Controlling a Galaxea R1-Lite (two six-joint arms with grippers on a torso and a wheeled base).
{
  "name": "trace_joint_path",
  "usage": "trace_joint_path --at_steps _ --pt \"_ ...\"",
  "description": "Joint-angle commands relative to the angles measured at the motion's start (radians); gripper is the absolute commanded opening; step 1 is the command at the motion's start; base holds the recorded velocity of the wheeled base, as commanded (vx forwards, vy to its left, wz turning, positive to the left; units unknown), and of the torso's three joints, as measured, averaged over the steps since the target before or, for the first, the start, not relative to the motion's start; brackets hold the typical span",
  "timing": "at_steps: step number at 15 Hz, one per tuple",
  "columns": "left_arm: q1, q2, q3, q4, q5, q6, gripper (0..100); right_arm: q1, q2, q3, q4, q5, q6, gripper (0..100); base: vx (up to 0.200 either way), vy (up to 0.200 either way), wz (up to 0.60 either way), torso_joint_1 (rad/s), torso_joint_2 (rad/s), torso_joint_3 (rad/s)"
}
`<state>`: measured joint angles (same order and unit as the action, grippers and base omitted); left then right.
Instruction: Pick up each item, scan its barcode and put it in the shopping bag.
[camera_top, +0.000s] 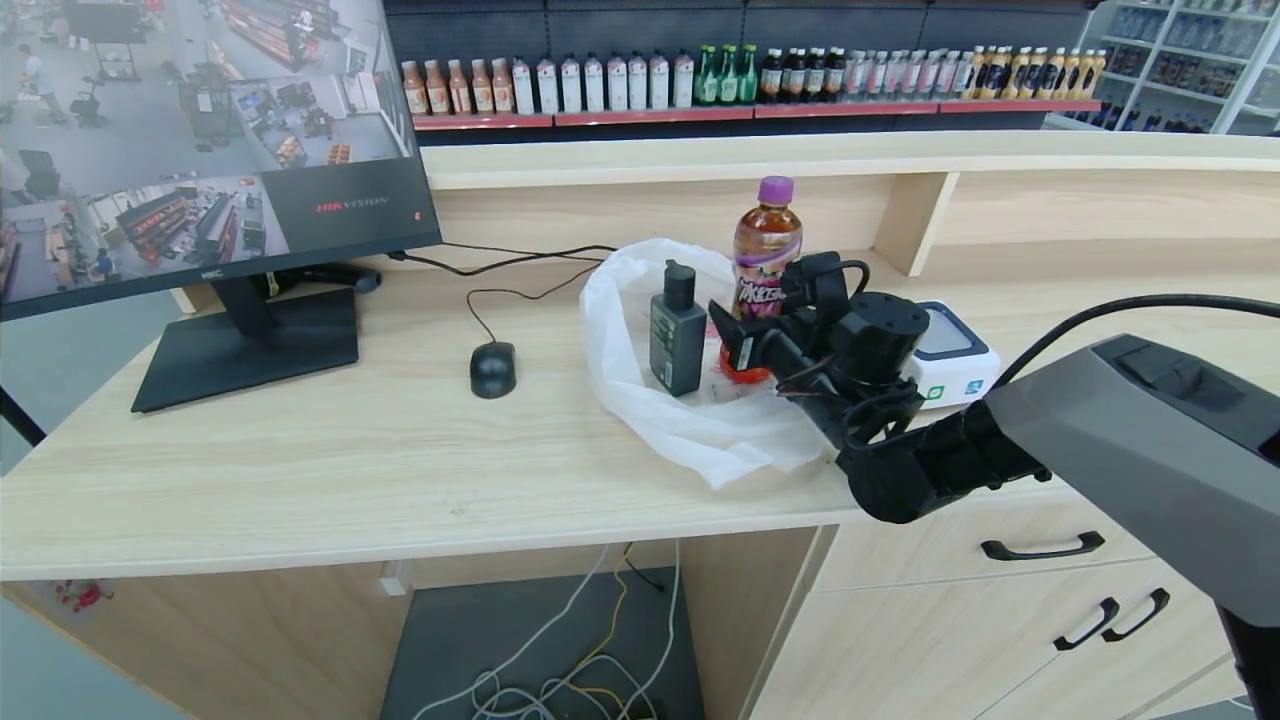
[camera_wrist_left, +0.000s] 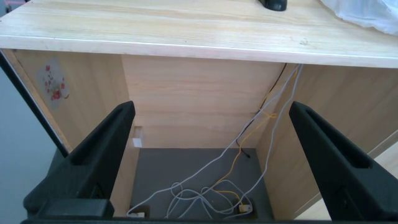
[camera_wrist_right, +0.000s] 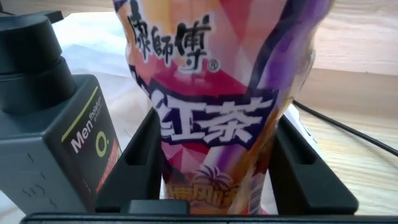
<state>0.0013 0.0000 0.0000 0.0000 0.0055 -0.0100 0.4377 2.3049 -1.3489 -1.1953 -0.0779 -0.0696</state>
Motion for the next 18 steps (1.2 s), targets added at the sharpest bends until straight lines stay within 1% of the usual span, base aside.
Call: trace_joint_path --at_steps 1,9,11,13,15,16,18 --pt "0.0 0.0 0.0 0.0 0.001 -0.001 100 0.001 -0.002 -0.004 -0.009 -0.003 0.008 100 0.0 0.0 0.0 0.0 0.0 0.0" --pt "0.0 0.0 0.0 0.0 0.001 -0.001 100 0.003 -0.045 -0.001 -0.007 -0.011 0.013 100 0.0 0.0 0.0 0.0 0.0 0.0" --pt "0.0 0.0 0.0 0.0 0.001 -0.001 100 0.007 -0.073 0.017 -0.009 -0.011 0.011 100 0.0 0.0 0.0 0.0 0.0 0.0" --pt "0.0 0.0 0.0 0.0 0.001 -0.001 100 0.016 -0.119 0.071 -0.009 -0.019 0.011 100 0.0 0.0 0.0 0.0 0.0 0.0" --pt "0.0 0.0 0.0 0.0 0.001 -0.001 100 0.029 -0.199 0.169 -0.029 -0.025 0.008 100 0.0 0.0 0.0 0.0 0.0 0.0" --pt "0.0 0.0 0.0 0.0 0.001 -0.001 100 0.03 -0.22 0.211 -0.055 -0.036 0.008 100 0.0 0.0 0.0 0.0 0.0 0.0" --pt "0.0 0.0 0.0 0.0 0.001 -0.001 100 0.038 -0.305 0.358 -0.144 -0.051 0.007 100 0.0 0.0 0.0 0.0 0.0 0.0"
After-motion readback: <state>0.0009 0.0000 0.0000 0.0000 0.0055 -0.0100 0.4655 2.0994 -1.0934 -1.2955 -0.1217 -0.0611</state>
